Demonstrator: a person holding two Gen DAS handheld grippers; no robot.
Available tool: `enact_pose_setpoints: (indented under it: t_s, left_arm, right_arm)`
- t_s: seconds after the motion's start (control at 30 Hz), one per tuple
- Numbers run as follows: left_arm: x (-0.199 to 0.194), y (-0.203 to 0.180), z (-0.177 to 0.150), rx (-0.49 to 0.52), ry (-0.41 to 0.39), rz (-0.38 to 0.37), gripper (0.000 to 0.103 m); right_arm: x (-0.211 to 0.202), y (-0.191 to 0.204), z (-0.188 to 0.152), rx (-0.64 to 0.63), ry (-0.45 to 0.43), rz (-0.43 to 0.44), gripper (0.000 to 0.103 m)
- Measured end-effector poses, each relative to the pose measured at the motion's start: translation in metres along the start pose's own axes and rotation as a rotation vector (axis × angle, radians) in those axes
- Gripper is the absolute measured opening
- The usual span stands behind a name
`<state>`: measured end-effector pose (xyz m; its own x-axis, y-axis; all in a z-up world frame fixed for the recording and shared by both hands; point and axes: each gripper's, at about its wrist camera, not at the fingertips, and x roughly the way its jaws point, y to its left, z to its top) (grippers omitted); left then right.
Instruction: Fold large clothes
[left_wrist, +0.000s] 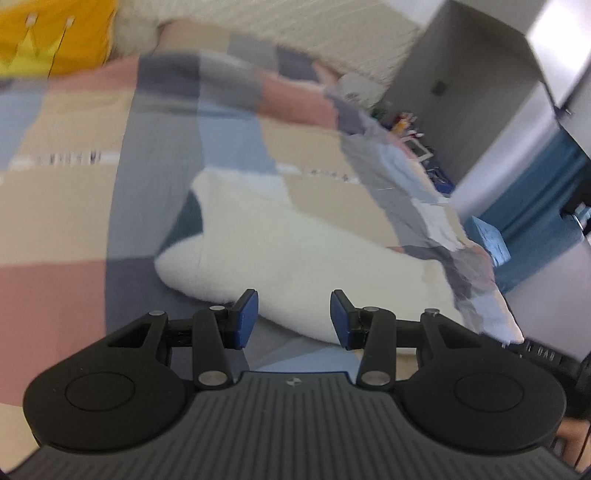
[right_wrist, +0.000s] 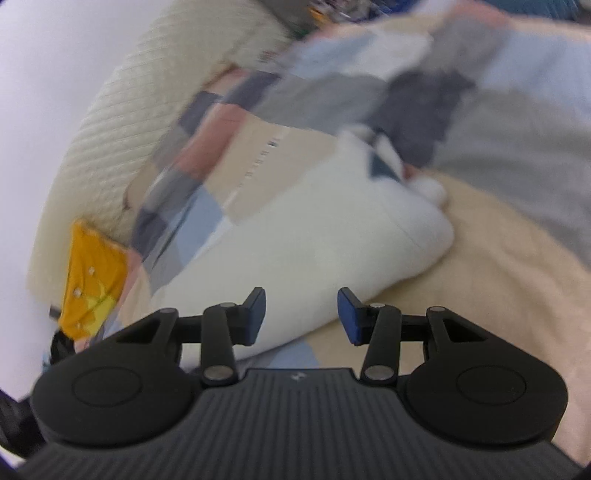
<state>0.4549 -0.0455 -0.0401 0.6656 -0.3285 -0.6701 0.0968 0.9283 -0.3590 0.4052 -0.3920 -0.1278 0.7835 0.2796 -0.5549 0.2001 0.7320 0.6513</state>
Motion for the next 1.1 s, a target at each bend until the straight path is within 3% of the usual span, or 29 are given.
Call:
enact_pose_setpoints:
  t_s: [0.3, 0.6, 0.87, 1.1]
  left_arm:
    - [-0.129, -0.058, -0.027, 0.177, -0.137, 0.002, 0.049]
    - [-0.234, -0.093, -0.086, 0.294, -0.277, 0.005, 0.049]
    - [-0.276, -0.106, -0.154, 0.373, -0.345, 0.01, 0.049]
    - [-0.284, -0.108, -0.207, 0.404, -0.387, 0.012, 0.049]
  right_arm:
    - [-0.107, 0.074, -0.03, -0.262, -0.117, 0.057, 0.047]
    - [-0.197, 0.118, -0.081, -0.462, -0.254, 0.09, 0.047]
    - [-0.235, 0.109, -0.131, -0.55, -0.342, 0.078, 0.047]
    - [-0.254, 0.097, -0.173, -0.64, -0.396, 0.042, 0.047]
